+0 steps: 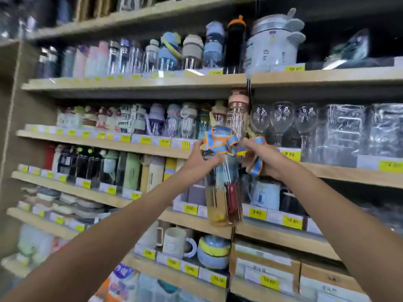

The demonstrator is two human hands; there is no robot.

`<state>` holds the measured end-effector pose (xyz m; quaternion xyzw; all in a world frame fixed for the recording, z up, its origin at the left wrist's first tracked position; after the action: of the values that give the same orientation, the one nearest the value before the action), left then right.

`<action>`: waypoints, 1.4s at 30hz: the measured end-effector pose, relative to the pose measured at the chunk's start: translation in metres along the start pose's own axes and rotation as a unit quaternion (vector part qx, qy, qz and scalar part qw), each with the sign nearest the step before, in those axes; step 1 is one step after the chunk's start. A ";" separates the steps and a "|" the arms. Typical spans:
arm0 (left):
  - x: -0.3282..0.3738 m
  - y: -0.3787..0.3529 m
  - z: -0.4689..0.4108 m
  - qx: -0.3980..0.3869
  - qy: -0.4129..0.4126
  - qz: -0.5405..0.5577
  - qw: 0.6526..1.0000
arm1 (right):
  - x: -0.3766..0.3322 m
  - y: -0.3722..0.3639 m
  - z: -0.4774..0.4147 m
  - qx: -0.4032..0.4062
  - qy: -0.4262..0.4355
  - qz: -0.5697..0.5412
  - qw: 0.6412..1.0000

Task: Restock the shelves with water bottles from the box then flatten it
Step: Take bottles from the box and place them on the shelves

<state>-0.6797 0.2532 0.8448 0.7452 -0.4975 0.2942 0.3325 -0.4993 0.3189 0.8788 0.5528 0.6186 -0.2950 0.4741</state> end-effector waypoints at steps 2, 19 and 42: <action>0.007 0.019 -0.014 0.073 -0.022 -0.013 0.997 | 0.005 -0.006 -0.015 -0.071 -0.031 0.020 0.997; 0.008 0.102 -0.025 0.236 0.021 -0.028 0.971 | -0.018 -0.125 -0.028 -0.205 0.161 0.217 0.941; -0.023 0.161 -0.089 0.156 -0.001 0.009 0.988 | -0.058 -0.204 -0.059 -0.133 0.222 0.207 0.944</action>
<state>-0.8475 0.2898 0.9137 0.7837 -0.4525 0.3704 0.2094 -0.7144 0.3046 0.9213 0.6521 0.6140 0.0246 0.4440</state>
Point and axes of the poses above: each hand's wrist, its own z-axis away from the middle knuckle, its own y-axis out of the back of the hand, x = y × z, the point moved 4 cm from there along -z, towards the middle knuckle, and after that the axes turned 1 degree about -z, right-handed, at the moved point
